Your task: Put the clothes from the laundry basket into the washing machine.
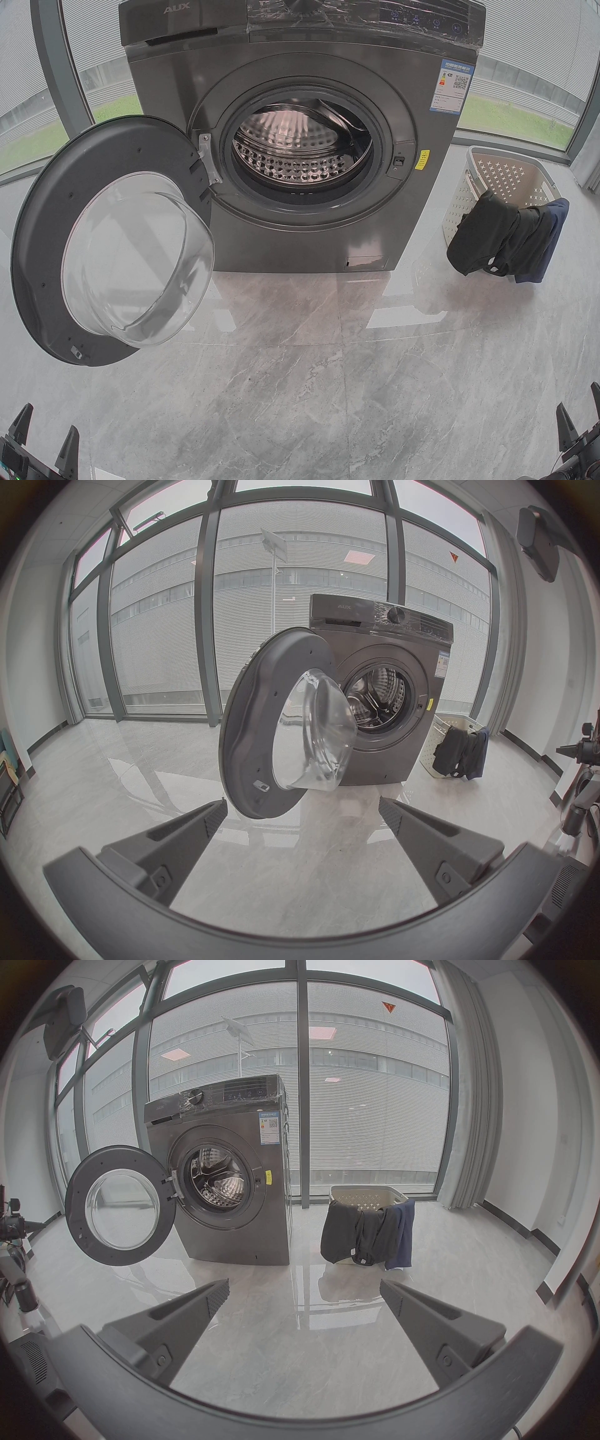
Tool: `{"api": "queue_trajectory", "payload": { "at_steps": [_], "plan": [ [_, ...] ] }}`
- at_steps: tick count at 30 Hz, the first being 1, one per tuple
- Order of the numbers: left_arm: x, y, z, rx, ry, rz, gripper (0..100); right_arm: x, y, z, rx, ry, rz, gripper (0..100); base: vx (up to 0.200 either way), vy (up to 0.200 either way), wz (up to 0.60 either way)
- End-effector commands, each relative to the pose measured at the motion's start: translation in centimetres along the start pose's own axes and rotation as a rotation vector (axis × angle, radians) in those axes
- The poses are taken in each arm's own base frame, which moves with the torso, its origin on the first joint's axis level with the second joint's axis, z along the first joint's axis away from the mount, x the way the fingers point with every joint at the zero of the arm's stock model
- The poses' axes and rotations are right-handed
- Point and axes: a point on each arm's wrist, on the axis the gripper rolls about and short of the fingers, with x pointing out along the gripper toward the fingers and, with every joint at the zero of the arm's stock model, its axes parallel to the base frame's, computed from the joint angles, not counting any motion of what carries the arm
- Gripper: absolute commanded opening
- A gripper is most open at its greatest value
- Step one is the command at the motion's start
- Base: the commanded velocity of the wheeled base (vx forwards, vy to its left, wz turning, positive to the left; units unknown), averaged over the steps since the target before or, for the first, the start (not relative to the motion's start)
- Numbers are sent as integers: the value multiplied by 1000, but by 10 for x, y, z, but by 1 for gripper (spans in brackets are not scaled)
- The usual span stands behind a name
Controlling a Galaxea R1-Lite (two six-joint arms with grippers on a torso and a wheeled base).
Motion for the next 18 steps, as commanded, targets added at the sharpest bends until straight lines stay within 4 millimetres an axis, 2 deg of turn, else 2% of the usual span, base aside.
{"api": "queue_trajectory", "payload": {
  "at_steps": [1, 18],
  "plan": [
    [1, 0, -5, -1, 8, 1, 100, 1, 0, -5, -1, 15, 0, 100, 0, -200, 0],
    [1, 0, -5, -1, 8, 1, 100, 1, 0, -5, -1, 15, 0, 100, 0, -200, 0]
  ]
}}
